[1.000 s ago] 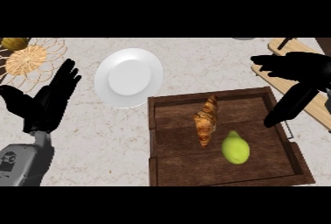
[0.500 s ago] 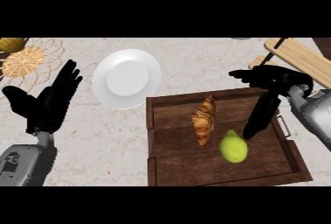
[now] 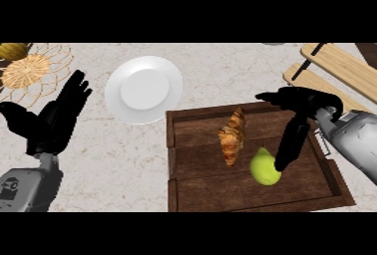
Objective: Pick the pear from the tray and place it in the tiered shelf
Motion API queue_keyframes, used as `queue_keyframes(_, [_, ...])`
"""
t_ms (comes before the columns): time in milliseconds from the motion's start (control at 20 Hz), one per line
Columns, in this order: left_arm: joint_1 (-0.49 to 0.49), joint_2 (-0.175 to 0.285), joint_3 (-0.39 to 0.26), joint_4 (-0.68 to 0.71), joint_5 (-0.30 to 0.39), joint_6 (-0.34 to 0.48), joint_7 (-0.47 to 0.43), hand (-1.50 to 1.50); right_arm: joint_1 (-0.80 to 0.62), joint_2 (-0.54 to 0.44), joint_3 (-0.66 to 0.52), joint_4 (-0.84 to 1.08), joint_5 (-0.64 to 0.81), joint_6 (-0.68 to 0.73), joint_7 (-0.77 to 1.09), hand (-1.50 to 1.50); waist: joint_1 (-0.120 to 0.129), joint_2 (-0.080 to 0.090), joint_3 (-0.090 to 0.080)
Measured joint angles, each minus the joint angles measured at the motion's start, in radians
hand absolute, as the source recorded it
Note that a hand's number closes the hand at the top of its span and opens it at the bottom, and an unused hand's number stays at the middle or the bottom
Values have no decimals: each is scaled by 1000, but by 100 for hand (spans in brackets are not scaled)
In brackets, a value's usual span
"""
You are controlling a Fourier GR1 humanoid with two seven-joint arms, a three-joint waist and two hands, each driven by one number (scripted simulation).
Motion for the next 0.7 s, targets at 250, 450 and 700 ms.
queue_keyframes(250, [-1,-7,12,16,-7,-7,-6,0,39,-4,16,-23,16,3,-3,-150,-5,0,0])
queue_keyframes(450, [-15,-8,27,40,-11,-19,-20,0,63,10,19,-11,44,6,-13,-150,-6,1,0])
queue_keyframes(700, [-24,-12,37,47,-19,-29,-17,0,112,32,14,-37,93,-10,-12,-150,-6,1,0])
